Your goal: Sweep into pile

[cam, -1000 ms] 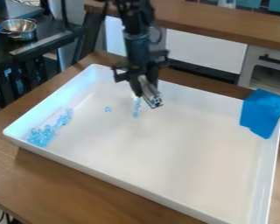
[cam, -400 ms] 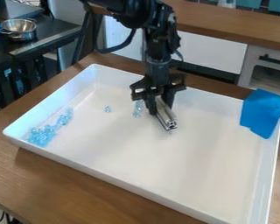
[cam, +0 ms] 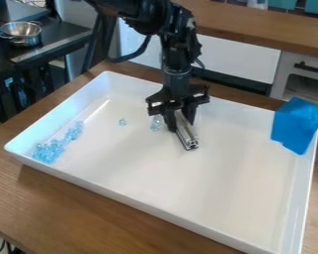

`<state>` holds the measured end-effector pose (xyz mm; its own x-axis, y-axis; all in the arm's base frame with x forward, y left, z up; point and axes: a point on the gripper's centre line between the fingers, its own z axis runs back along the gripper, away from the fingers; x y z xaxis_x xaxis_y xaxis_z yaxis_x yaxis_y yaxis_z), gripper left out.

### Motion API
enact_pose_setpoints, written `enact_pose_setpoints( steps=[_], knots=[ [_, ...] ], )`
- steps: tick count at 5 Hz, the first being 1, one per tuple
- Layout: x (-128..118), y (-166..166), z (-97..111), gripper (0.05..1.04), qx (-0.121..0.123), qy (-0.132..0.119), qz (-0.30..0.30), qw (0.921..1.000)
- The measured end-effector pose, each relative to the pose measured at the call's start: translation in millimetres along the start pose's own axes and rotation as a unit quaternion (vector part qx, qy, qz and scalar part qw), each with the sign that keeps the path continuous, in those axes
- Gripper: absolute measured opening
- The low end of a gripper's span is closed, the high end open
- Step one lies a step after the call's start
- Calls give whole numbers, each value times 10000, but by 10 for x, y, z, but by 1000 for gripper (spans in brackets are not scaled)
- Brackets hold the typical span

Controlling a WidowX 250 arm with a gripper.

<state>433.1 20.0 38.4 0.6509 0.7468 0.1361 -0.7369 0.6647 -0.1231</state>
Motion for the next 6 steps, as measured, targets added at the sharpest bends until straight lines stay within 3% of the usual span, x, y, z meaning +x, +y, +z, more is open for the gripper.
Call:
enact_pose_setpoints(
  steps=[2,3,5,6],
  knots=[
    [308,596,54,381,-100,73,508,9986],
    [329,769,94,381,-117,136,575,9982],
    [201,1280,134,381,80,223,976,9949],
    [66,1514,169,381,126,131,903,9958]
  ],
)
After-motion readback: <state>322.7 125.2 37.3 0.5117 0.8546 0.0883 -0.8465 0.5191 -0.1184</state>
